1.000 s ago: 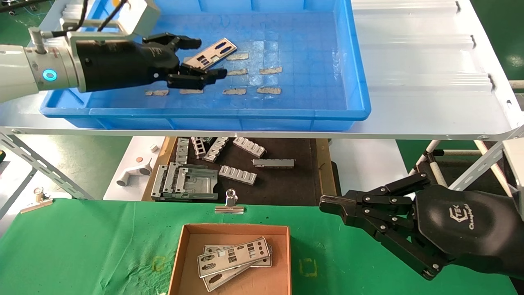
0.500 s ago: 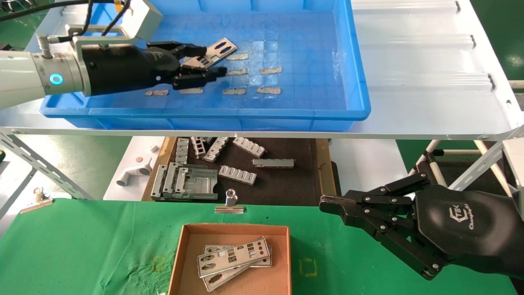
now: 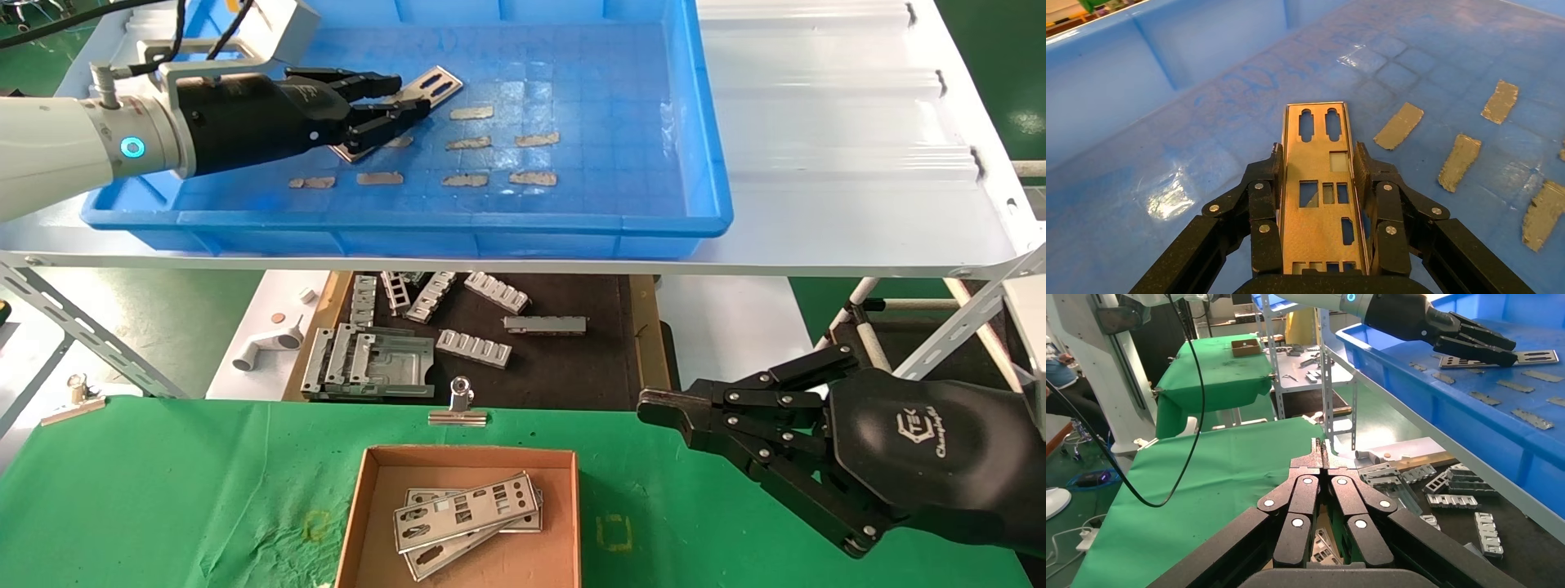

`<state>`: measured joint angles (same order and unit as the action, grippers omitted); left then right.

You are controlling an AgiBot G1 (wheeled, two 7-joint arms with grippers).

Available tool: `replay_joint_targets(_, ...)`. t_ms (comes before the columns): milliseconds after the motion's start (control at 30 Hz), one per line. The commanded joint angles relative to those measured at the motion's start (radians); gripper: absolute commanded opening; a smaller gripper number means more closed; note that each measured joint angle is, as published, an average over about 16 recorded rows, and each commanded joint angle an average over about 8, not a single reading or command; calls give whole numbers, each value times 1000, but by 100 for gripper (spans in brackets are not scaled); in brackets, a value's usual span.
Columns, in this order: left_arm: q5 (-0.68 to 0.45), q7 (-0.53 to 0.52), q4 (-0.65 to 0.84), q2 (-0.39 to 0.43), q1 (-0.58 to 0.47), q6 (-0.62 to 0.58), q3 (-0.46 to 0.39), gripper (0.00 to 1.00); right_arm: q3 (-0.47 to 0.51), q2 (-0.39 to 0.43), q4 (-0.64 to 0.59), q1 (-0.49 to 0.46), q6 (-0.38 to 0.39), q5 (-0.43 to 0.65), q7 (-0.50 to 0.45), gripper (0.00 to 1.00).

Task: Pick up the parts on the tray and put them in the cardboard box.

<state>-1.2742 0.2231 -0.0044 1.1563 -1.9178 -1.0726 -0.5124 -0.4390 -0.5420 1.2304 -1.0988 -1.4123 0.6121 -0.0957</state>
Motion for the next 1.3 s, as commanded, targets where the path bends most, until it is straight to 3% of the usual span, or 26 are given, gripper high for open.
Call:
replay_joint_targets(33, 1, 2, 2, 2, 2, 12, 1, 0, 0, 0, 0, 0, 0, 0, 0, 0)
replay_joint_targets(1033, 39, 21, -14, -45, -31, -100, 28, 0, 0, 0, 0, 0, 0, 0, 0, 0)
replay_joint_targets(1167, 50, 34, -33, -77, -44, -189, 34, 0, 0, 0, 0, 0, 0, 0, 0, 0)
replay_joint_targets(1300, 61, 45, -60, -122, -54, -361, 39, 0, 0, 0, 0, 0, 0, 0, 0, 0)
